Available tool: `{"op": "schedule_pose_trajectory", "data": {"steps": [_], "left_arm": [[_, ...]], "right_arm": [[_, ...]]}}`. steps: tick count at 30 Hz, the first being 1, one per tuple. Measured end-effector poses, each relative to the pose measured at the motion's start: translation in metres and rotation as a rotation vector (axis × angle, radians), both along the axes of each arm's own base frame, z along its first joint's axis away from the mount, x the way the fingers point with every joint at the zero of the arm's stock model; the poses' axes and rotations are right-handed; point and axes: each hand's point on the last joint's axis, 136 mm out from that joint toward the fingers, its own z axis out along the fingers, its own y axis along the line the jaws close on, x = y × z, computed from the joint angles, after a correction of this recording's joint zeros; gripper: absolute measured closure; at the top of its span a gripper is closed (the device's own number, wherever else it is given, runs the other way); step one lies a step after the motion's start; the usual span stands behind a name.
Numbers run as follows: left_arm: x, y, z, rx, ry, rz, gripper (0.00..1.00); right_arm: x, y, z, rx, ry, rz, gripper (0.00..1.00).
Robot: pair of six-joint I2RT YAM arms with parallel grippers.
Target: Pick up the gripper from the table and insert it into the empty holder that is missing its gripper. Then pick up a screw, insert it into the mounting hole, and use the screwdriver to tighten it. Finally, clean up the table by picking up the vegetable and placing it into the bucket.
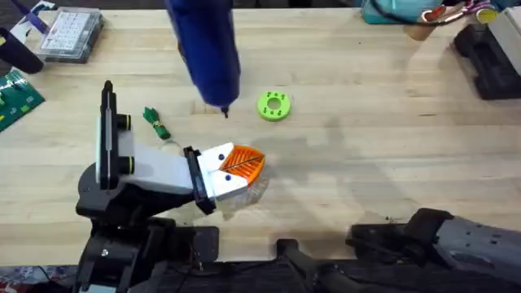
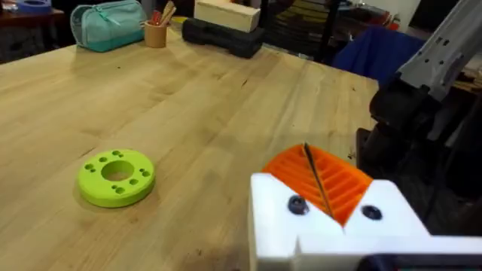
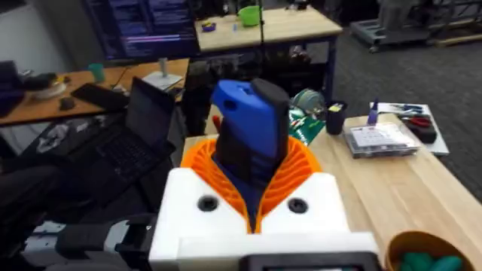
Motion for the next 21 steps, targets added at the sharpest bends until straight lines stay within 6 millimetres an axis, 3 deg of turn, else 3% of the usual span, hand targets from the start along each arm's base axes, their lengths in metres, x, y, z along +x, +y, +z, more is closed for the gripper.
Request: {"op": "schedule_pose_trajectory", "data": {"steps": [9,18,21], "left_arm": [[0.0,0.0,0.0,0.0,0.001,0.0,0.988],[0.0,0.0,0.0,0.0,0.001,0.0,0.988],[0.0,0.0,0.0,0.0,0.001,0.0,0.988]], "right_arm": [[-0.023,0.016,0.0,0.033,-0.075,0.087,0.974],[-0.016,0.025,-0.049,-0.02,-0.046,0.092,0.974],[-0.016,0.026,-0.057,-0.033,-0.06,0.092,0.974]]}}
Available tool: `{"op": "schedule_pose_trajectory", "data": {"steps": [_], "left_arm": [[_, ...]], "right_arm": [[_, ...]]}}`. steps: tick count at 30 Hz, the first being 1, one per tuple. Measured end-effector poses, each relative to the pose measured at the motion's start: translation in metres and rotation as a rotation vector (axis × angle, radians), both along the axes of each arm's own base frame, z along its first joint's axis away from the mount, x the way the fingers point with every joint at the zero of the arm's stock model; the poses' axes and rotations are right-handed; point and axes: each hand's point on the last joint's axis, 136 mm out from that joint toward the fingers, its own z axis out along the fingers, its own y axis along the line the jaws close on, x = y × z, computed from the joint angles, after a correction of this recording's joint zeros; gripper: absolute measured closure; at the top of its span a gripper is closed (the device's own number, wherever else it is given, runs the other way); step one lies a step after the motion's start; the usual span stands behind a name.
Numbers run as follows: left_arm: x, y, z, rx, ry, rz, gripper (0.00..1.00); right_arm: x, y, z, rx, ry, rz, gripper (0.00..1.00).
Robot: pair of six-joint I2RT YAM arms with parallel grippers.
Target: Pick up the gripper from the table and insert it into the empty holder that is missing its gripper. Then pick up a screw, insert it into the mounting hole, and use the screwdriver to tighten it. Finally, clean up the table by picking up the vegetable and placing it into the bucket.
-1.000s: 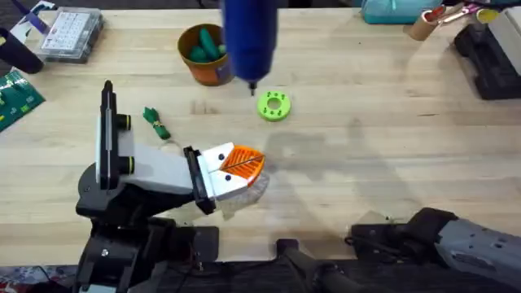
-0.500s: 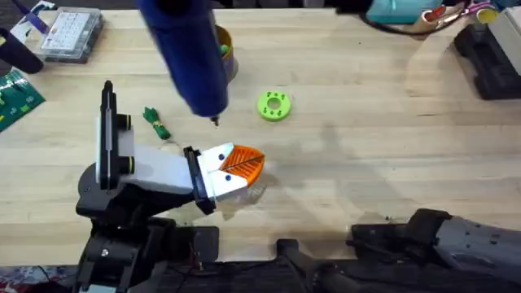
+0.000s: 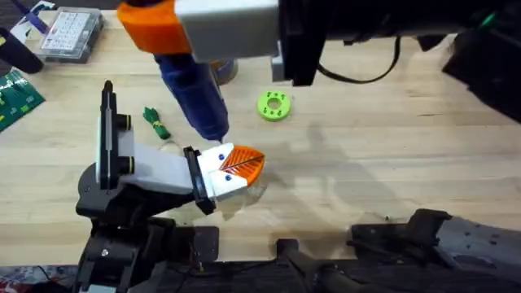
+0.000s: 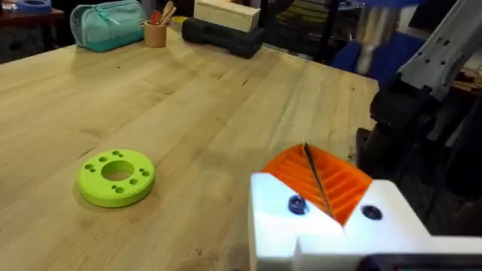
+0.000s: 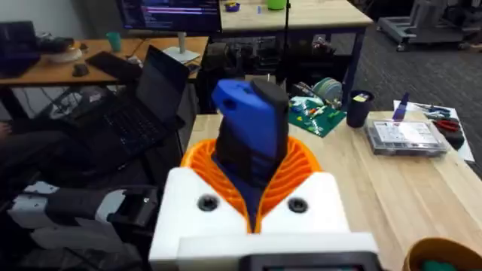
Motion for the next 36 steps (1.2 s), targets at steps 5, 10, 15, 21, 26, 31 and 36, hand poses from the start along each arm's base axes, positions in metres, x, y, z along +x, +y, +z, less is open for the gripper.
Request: {"op": "schedule_pose_trajectory", "data": {"steps": [5,10,15,21,26,31,36], "left_arm": [[0.0,0.0,0.0,0.0,0.0,0.0,0.988],[0.0,0.0,0.0,0.0,0.0,0.0,0.988],[0.0,0.0,0.0,0.0,0.0,0.0,0.988],[0.0,0.0,0.0,0.0,0.0,0.0,0.988],[0.0,0.0,0.0,0.0,0.0,0.0,0.988],[0.0,0.0,0.0,0.0,0.0,0.0,0.988],[0.0,0.0,0.0,0.0,0.0,0.0,0.988]], "right_arm": [[0.001,0.001,-0.012,-0.017,-0.002,0.0,0.974],[0.003,0.003,-0.019,0.012,-0.027,0.0,0.974],[0.004,0.004,-0.027,0.032,-0.03,0.0,0.974],[0.004,0.005,-0.039,0.022,-0.005,0.0,0.974],[0.005,0.005,-0.045,0.014,0.003,0.0,0.974],[0.005,0.005,-0.047,0.025,-0.005,0.0,0.974],[0.005,0.005,-0.05,0.028,0.002,0.0,0.974]]}}
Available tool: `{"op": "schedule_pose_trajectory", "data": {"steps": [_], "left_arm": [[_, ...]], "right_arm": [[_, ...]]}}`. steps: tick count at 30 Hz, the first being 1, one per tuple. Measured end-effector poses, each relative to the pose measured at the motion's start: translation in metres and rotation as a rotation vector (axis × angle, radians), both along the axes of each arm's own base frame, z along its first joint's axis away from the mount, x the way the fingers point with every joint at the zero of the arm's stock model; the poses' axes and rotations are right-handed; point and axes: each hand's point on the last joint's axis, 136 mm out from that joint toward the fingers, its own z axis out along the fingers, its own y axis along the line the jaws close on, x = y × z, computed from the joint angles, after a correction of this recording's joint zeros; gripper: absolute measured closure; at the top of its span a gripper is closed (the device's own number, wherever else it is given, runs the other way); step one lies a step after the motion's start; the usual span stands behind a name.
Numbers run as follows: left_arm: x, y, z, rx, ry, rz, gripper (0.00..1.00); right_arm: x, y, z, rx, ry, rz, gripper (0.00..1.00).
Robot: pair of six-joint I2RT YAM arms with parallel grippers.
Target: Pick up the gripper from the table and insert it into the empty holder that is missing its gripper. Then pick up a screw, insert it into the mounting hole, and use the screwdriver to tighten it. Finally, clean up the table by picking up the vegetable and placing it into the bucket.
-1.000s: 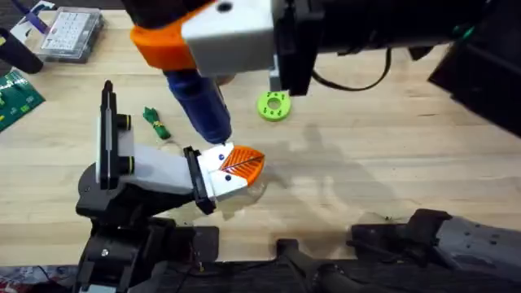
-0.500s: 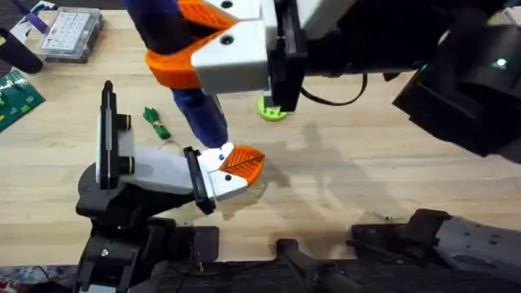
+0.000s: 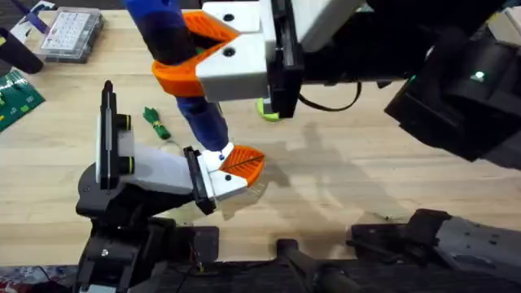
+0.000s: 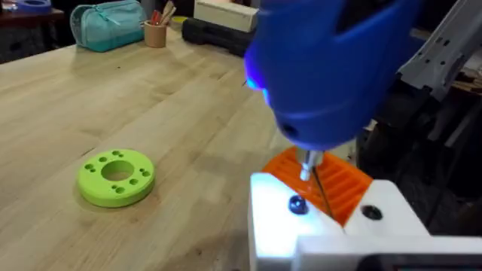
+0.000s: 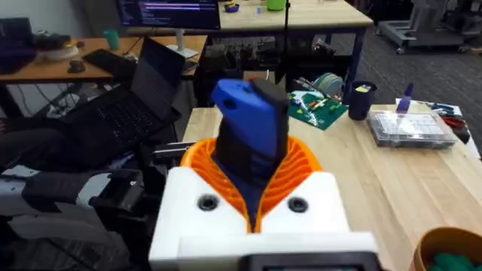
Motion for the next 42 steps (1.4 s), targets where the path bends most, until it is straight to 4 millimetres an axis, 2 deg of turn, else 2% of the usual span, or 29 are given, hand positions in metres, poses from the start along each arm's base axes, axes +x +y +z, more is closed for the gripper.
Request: {"op": "schedule_pose_trajectory", "data": {"steps": [9,16,42], "left_arm": [[0.0,0.0,0.0,0.0,0.0,0.0,0.988],[0.0,0.0,0.0,0.0,0.0,0.0,0.988],[-0.001,0.0,0.0,-0.001,0.004,-0.004,0.988]], "right_arm": [[0.001,0.001,-0.001,0.003,0.005,0.001,0.974],[0.007,0.007,-0.014,-0.022,0.038,0.0,0.974],[0.007,0.007,-0.02,-0.044,0.068,0.0,0.974]]}}
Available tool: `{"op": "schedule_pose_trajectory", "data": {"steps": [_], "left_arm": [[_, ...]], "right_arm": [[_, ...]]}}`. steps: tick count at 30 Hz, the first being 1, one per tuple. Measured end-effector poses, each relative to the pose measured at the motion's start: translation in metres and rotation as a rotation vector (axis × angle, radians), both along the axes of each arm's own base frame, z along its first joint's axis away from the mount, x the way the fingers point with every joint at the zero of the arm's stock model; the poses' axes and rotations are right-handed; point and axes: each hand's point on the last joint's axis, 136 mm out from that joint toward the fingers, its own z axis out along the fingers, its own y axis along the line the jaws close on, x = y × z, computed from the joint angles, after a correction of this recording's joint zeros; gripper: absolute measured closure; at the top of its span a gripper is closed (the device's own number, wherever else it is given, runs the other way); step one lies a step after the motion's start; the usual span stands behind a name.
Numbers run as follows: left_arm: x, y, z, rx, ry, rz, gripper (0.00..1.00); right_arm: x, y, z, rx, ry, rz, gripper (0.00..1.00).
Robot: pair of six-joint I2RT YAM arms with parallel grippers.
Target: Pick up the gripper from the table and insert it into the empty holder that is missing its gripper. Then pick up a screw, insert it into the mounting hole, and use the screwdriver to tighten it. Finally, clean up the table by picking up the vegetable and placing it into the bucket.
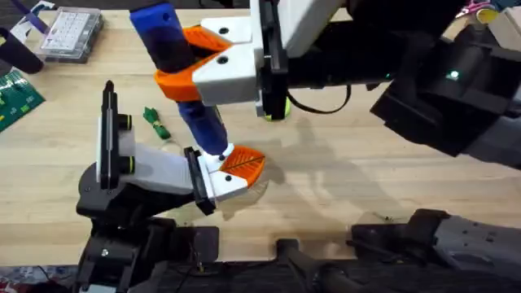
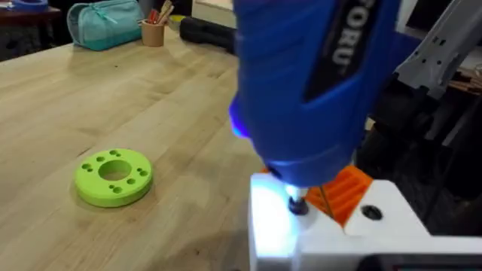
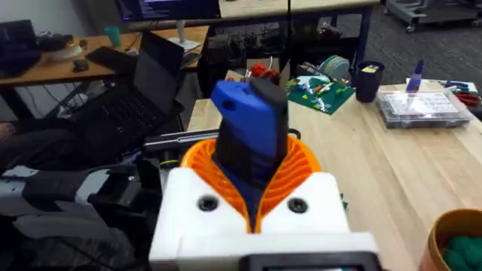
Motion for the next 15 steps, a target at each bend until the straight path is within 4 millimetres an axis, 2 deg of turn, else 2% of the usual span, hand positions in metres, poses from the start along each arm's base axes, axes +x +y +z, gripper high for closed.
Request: {"op": "schedule_pose_trajectory", "data": {"steps": [15], "left_arm": [[-0.0012,-0.0004,-0.0001,-0.002,0.006,-0.007,0.988]], "right_arm": [[0.0001,-0.0031,-0.0029,0.003,0.003,-0.009,0.974]]}}
